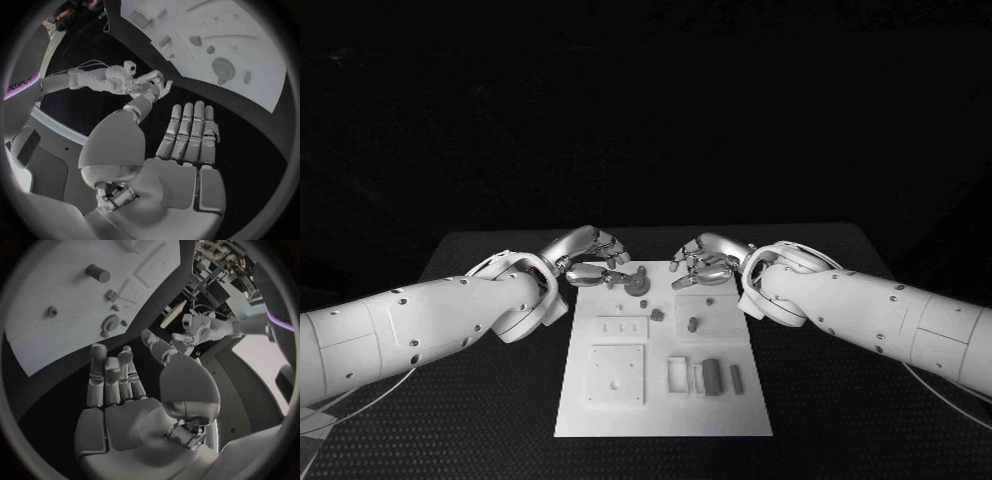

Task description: Assemble the parts on the task board

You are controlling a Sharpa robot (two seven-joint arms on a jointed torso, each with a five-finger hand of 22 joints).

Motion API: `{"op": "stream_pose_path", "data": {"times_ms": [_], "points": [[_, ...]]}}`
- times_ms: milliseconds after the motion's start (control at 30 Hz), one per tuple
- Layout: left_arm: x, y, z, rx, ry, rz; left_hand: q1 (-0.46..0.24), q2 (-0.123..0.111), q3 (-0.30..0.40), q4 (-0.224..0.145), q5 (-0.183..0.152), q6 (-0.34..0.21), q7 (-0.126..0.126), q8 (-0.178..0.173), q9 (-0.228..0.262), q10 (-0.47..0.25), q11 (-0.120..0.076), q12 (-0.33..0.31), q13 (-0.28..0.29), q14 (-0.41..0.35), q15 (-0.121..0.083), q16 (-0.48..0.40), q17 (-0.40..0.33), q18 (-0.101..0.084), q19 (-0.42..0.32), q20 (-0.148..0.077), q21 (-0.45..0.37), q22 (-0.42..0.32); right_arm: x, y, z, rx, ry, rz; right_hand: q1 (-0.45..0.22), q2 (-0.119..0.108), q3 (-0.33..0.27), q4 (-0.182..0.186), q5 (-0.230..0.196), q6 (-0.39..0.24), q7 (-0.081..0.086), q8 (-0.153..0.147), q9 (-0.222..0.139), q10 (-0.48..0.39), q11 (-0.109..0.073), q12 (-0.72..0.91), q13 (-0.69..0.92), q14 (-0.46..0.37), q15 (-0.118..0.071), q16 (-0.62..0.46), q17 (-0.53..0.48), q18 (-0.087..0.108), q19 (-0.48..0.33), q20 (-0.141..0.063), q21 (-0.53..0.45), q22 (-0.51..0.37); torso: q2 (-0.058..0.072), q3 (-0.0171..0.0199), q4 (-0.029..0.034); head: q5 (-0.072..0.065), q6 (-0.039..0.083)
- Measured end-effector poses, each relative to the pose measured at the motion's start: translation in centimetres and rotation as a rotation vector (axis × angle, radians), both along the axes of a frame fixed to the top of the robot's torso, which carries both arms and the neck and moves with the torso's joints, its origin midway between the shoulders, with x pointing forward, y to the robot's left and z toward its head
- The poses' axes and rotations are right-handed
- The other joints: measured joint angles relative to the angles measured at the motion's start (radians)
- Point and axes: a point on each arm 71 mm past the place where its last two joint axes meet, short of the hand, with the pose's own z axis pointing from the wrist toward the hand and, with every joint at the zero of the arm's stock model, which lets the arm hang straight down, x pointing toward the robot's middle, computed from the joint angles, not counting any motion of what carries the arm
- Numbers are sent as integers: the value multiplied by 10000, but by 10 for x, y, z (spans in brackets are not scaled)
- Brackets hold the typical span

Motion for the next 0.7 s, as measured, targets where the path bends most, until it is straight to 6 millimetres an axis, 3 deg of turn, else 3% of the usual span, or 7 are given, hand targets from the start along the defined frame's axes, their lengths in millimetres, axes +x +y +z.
{"op": "stream_pose_path", "data": {"times_ms": [133, 233, 367, 700], "points": [[0, 1, -1, 184, 87, 28, -40, -40, -51, -35, 0, 0, 0, 0, 0, 21, -21, 0, 0, 0, 0, 0, 13, -1, 36, -36, 0, -16, -7, 19, 4, -1005, -851, 397, -25, -262, 4, 69, 0, -31, 29, 0, -15, -53, 54, 0, -25, -35, 35, 0, -15, 2, -1, 1, 0, 0, -5, -1, -10, 10, -41], [0, 2, -1, 278, 125, 42, 1, -77, -51, -35, 0, 0, 0, 0, -1, 35, -35, 1, 0, -1, 0, 0, 18, 1, 71, -1, 0, -29, -13, 33, 6, -1666, -1403, 695, -68, -600, 87, 343, 0, -36, 32, 0, -14, -54, 54, 0, -54, -36, 36, 0, -26, 2, -9, 9, -42, 0, -9, -1, -6, 13, -81], [0, 1, 0, 339, 139, 10, 2, -77, -50, -35, 0, 0, 0, 0, -1, 106, -37, 63, 1, 68, 3, 0, 30, 1, 92, -21, 0, -42, -22, 44, 5, -2389, -1880, 962, -97, -836, 201, 631, 0, -62, 36, 0, -15, -54, 54, 47, -82, -37, 37, -1, -26, 5, -39, 38, -42, 0, -11, -1, 0, 13, -109], [1, 0, 3, 410, 95, 3, -38, -117, -78, -63, 0, 0, 0, 0, -2, 143, -71, 63, 1, 68, 4, 0, 53, 0, 107, -35, 0, -63, -32, 59, -17, -4024, -2386, 1246, -106, -972, 244, 806, 0, -59, 38, 42, -14, -54, 54, 67, -110, -37, 37, -1, -26, 13, -40, 39, -40, 0, -14, -19, 3, 6, -198]]}}
